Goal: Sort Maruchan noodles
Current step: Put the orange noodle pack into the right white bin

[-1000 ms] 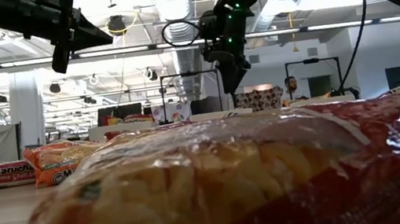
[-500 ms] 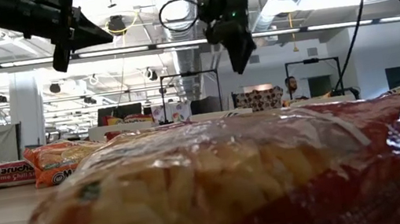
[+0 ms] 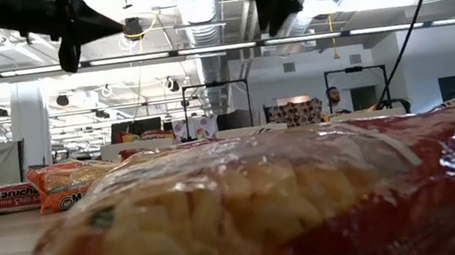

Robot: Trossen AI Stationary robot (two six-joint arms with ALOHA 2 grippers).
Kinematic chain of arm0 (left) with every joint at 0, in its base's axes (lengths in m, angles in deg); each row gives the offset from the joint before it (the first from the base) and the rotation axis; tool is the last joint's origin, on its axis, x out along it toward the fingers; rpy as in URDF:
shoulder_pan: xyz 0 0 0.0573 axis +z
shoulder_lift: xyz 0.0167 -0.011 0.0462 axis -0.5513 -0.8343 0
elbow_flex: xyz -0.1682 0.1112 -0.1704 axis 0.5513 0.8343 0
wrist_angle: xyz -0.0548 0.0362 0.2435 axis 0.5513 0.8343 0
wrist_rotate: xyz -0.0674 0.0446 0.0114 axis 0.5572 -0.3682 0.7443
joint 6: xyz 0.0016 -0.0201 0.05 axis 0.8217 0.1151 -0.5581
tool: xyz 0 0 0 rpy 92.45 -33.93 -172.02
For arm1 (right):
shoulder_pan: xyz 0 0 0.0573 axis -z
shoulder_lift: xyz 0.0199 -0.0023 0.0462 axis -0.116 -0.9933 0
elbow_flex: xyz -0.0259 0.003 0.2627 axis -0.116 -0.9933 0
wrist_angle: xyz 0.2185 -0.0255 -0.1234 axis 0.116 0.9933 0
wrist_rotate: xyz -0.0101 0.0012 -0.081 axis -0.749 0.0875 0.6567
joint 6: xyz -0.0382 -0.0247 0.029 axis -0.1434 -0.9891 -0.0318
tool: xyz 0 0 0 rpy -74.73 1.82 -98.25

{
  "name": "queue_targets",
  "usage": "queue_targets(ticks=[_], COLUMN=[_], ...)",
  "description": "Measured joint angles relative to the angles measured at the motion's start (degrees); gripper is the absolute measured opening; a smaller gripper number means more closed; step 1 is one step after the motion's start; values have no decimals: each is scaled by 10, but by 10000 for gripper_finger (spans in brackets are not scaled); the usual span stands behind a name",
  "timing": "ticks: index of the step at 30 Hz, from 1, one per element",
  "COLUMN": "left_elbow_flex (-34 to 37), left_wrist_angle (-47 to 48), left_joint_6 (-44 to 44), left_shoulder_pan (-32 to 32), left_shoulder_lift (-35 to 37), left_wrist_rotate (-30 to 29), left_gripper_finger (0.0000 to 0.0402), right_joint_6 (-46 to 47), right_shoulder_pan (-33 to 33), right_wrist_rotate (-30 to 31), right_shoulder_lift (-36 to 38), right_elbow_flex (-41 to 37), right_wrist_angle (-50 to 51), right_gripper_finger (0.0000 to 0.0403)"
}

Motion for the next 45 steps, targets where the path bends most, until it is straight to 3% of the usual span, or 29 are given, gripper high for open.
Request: queue_targets(ticks=[5,13,20,28,33,38,45], left_elbow_flex=[0,0,0,0,0,0,0], left_wrist_angle=[7,34,57,131,190,255,263], left_joint_6=[-4,1,2,34,27,19,31], left_shoulder_pan=[0,0,0,0,0,0,0], left_shoulder_lift=[20,28,28,28,28,12,-31], left_wrist_rotate=[48,107,115,184,187,184,201], left_gripper_finger=[0,0,0,0,2,31,113], right_joint_6=[51,192,312,444,522,584,628], right_shoulder_pan=[-60,-184,-303,-402,-435,-457,-476], right_wrist_rotate=[10,139,227,243,243,244,245], right_shoulder_lift=[51,112,127,134,135,135,134], right_elbow_flex=[0,0,-13,-121,-168,-200,-234], right_wrist_angle=[0,0,-1,1,1,0,-2], right_gripper_finger=[195,195,195,195,195,195,195])
